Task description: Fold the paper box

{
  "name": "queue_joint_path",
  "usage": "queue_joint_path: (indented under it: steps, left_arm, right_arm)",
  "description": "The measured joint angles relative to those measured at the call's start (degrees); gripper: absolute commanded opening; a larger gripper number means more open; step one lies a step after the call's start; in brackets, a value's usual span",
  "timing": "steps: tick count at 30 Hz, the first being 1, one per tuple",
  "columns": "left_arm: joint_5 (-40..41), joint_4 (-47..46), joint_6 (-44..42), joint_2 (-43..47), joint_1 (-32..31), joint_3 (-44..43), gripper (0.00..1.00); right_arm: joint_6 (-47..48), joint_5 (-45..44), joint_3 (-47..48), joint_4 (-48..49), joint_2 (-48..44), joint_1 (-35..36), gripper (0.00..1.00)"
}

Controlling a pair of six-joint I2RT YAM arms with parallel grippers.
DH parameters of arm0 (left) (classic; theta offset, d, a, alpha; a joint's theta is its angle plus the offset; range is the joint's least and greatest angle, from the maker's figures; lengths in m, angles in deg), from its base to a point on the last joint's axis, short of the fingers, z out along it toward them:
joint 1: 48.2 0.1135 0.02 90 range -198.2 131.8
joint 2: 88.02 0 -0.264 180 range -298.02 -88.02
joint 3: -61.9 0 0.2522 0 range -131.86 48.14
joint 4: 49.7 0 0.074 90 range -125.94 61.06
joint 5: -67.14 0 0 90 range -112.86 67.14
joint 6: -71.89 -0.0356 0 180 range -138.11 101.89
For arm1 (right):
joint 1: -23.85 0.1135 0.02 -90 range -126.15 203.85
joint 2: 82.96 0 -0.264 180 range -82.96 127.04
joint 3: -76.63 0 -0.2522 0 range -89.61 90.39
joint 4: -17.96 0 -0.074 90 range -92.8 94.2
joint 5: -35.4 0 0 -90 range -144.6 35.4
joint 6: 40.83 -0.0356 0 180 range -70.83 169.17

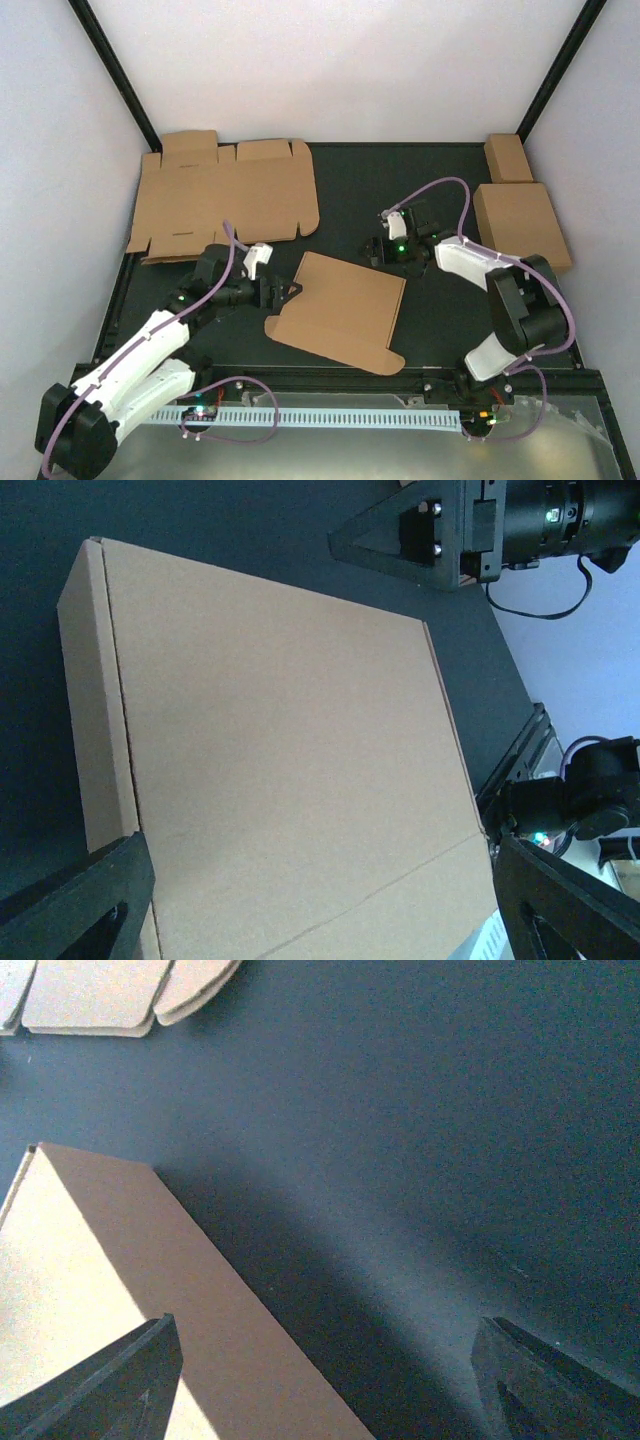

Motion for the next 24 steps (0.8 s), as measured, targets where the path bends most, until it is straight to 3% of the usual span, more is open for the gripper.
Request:
queue_joint_path:
  steps: [6,12,24]
  left_arm:
    - [-1.62,-0.63,2.03,-1.99,0.0,0.02,0.96]
    - [-1.53,-0.22,1.99,-2.03,0.0,0.0,0.98]
    - [4.24,1.88,-0.52,-8.09,2.95,-5.33,0.99]
  right_arm:
    - [1.36,2.82,0.79,-0.61,3.19,0.72,0.77]
    - [2.23,4.74,0.28,-0.76,3.1,1.14,0.81]
    - [1.18,6.58,2.47,1.9,4.5,2.05,0.8]
